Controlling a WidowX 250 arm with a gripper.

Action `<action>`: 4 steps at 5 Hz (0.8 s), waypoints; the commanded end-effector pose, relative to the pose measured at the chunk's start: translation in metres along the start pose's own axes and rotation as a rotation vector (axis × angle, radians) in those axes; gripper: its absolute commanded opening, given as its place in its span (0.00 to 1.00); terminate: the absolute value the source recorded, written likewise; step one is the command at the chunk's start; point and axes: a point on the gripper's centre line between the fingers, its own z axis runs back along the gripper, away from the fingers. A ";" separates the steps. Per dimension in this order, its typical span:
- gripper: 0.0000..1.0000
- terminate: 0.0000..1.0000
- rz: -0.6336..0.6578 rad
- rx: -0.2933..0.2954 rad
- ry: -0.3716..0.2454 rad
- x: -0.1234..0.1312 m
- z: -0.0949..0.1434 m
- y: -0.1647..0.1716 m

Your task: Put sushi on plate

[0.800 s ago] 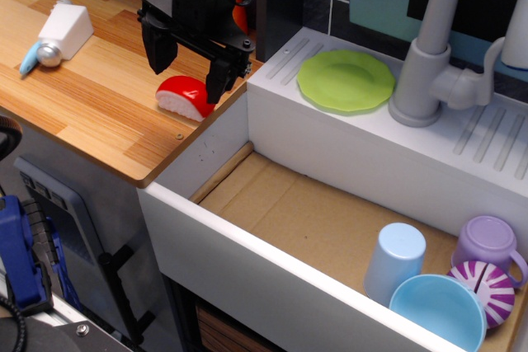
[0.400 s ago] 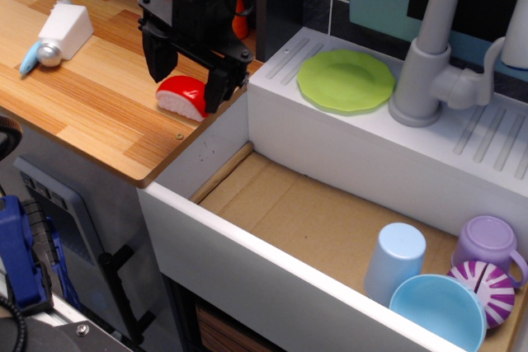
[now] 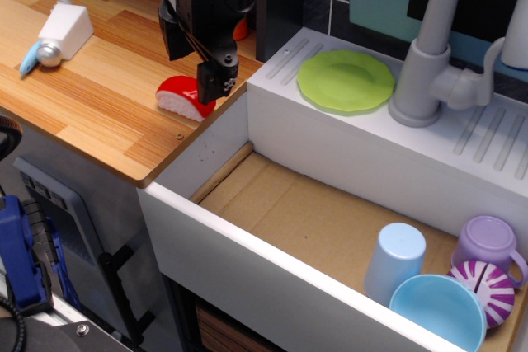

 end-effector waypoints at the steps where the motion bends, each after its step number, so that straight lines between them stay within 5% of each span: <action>1: 1.00 0.00 -0.082 0.015 -0.097 0.001 -0.002 0.017; 2: 1.00 0.00 -0.123 -0.032 -0.147 -0.001 -0.016 0.021; 4: 1.00 0.00 -0.290 -0.171 -0.073 -0.003 -0.034 0.025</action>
